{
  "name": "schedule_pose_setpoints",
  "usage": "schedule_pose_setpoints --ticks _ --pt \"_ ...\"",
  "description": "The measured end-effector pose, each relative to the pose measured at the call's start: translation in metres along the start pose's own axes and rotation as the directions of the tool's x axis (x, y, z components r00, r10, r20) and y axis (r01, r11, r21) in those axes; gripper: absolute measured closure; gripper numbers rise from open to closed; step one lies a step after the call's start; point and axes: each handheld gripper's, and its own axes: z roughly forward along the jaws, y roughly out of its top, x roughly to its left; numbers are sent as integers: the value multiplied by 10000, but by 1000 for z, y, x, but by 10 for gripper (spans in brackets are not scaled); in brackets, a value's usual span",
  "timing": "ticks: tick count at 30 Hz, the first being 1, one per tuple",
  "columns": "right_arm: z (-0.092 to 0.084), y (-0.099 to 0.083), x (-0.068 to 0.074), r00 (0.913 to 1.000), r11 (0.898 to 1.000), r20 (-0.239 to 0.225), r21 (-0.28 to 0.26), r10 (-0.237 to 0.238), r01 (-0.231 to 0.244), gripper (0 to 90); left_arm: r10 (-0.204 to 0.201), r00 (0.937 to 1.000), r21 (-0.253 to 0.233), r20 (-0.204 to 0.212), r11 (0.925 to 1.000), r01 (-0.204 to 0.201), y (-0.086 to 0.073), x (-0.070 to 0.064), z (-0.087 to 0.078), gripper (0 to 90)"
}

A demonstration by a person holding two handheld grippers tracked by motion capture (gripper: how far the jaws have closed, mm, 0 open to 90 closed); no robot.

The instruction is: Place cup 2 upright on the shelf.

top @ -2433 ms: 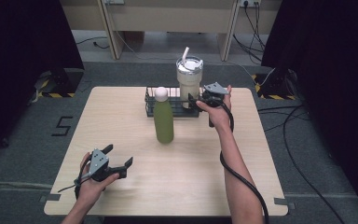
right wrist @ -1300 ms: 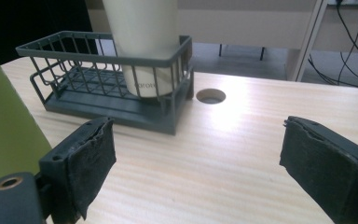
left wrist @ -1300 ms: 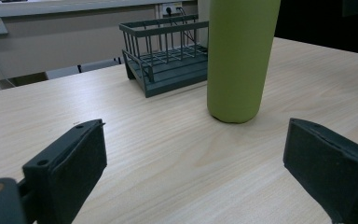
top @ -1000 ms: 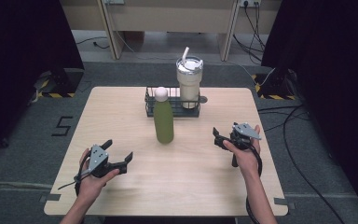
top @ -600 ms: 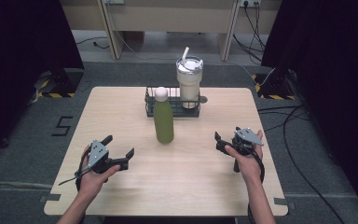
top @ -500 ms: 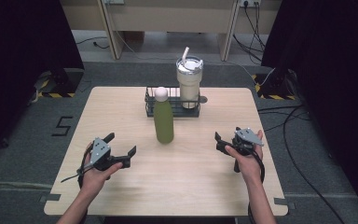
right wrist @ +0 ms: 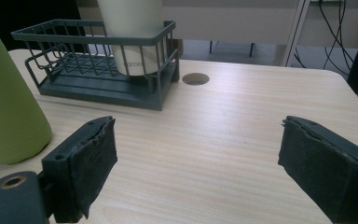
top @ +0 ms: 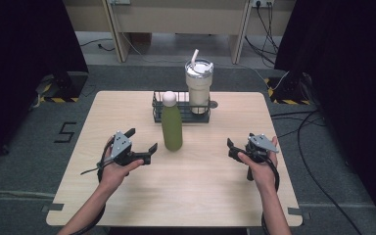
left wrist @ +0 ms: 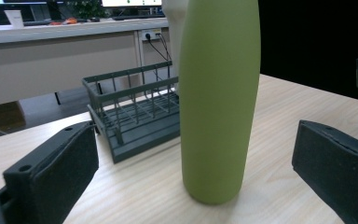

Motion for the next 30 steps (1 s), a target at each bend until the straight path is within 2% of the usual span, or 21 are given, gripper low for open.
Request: schedule_pose_setpoints --ticks 7,17,22,30 --pt "0 0 0 10000 10000 -18 13 10 -10 113 171 9992 58 372 9998 -174 10 -4 25 0" --pt "0 0 -1 10000 10000 -37 28 37 -37 114 438 9967 206 678 9988 -453 18 -11 55 11" --pt "-1 1 -1 10000 10000 -7 34 70 -70 116 349 9961 350 804 9987 -378 17 -14 69 19" --pt "-1 0 -2 9999 9999 -49 71 100 -100 119 248 9967 467 778 9985 -285 18 -14 86 47"
